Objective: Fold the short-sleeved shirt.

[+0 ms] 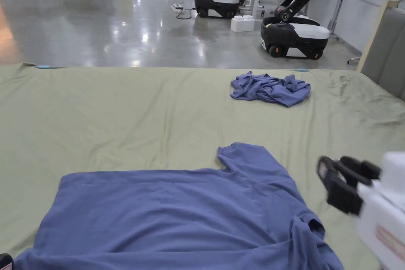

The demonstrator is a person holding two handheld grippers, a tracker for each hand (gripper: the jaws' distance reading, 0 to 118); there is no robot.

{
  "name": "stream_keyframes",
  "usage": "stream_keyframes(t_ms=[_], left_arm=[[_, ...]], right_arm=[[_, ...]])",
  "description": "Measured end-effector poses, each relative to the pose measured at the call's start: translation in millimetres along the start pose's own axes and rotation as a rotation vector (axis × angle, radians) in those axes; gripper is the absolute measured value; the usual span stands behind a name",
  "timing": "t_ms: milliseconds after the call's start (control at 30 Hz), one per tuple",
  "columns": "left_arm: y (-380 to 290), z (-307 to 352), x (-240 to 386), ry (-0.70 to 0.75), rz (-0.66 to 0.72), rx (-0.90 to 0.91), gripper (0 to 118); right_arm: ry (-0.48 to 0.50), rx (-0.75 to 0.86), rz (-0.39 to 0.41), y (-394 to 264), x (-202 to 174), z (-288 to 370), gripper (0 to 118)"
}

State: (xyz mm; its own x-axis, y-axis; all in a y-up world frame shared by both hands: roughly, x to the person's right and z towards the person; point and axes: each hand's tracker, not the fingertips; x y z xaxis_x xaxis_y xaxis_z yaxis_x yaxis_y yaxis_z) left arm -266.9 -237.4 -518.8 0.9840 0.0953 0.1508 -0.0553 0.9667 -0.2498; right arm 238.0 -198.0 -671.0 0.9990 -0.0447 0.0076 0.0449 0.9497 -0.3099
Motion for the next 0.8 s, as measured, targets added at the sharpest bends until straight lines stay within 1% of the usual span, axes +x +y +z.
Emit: stream_keyframes(t_ms=[33,67,100,133,167,200,267,300,333,400,467,500,533,567,600,633,667,700,733,767,800], left_arm=[[1.7,-4.1,5.1,-0.002,0.001,-0.005,0],[0.8,-7.1,6.3,-0.009,-0.001,-0.012,0],[-0.3,-10.2,8.1,-0.015,-0.004,-0.017,0],[-0.1,-13.5,10.6,-0.018,-0.004,-0.018,0],[0.6,-16.9,12.6,-0.022,-0.003,-0.021,0],[0.6,-20.4,13.9,-0.029,-0.001,-0.027,0],[1.9,-28.1,15.7,-0.041,0.011,-0.038,0],[4.0,-32.0,16.8,-0.04,0.016,-0.048,0],[2.9,-35.2,17.0,-0.043,0.018,-0.051,0],[2.1,-41.5,18.3,-0.033,0.013,-0.066,0],[0.6,-48.3,8.8,-0.036,0.02,-0.074,0],[0.5,-52.5,8.3,-0.041,0.034,-0.077,0],[0.8,-57.7,7.5,-0.04,0.037,-0.082,0],[4.0,-64.5,4.0,-0.036,0.036,-0.093,0],[6.7,-73.5,0.8,-0.034,0.037,-0.104,0],[12.7,-88.5,-6.0,-0.042,0.048,-0.124,1],[19.9,-106.0,-14.9,-0.061,0.077,-0.149,21],[30.1,-130.1,-29.2,-0.076,0.102,-0.173,49],[41.3,-165.4,-44.9,-0.092,0.12,-0.225,77],[48.7,-195.7,-59.1,-0.1,0.139,-0.262,91],[54.3,-233.7,-76.6,-0.064,0.156,-0.279,91]], right_arm=[[0.002,-0.078,0.008,6.9,7.7,-47.7,114],[-0.006,-0.172,0.008,8.4,14.9,-93.5,118],[-0.003,-0.268,0.015,2.6,24.4,-140.7,115],[0.018,-0.392,-0.034,-1.6,34.3,-182.4,111],[-0.013,-0.524,-0.046,-11.0,39.2,-217.4,101],[-0.039,-0.624,-0.029,-24.2,44.4,-247.3,93],[-0.017,-0.671,-0.104,-47.5,53.9,-274.6,92],[-0.044,-0.705,-0.129,-56.0,56.6,-285.0,92],[-0.055,-0.701,-0.152,-63.3,59.5,-291.7,92],[-0.07,-0.701,-0.131,-72.2,66.3,-303.4,92],[-0.096,-0.733,-0.097,-79.0,67.0,-311.8,92],[-0.084,-0.739,-0.101,-81.9,66.9,-313.1,91],[-0.032,-0.756,-0.128,-84.3,66.9,-311.6,82],[-0.003,-0.737,-0.142,-85.2,66.3,-309.2,56],[-0.058,-0.721,-0.112,-84.6,64.1,-306.7,37],[-0.106,-0.691,-0.083,-83.8,65.6,-303.8,13],[-0.074,-0.698,-0.106,-73.0,39.3,-279.0,7],[-0.012,-0.695,-0.169,-71.0,39.1,-275.1,7],[-0.018,-0.699,-0.161,-70.3,37.7,-270.7,6],[-0.026,-0.696,-0.145,-68.5,33.7,-265.6,6],[-0.026,-0.682,-0.117,-65.3,39.4,-272.1,6]])
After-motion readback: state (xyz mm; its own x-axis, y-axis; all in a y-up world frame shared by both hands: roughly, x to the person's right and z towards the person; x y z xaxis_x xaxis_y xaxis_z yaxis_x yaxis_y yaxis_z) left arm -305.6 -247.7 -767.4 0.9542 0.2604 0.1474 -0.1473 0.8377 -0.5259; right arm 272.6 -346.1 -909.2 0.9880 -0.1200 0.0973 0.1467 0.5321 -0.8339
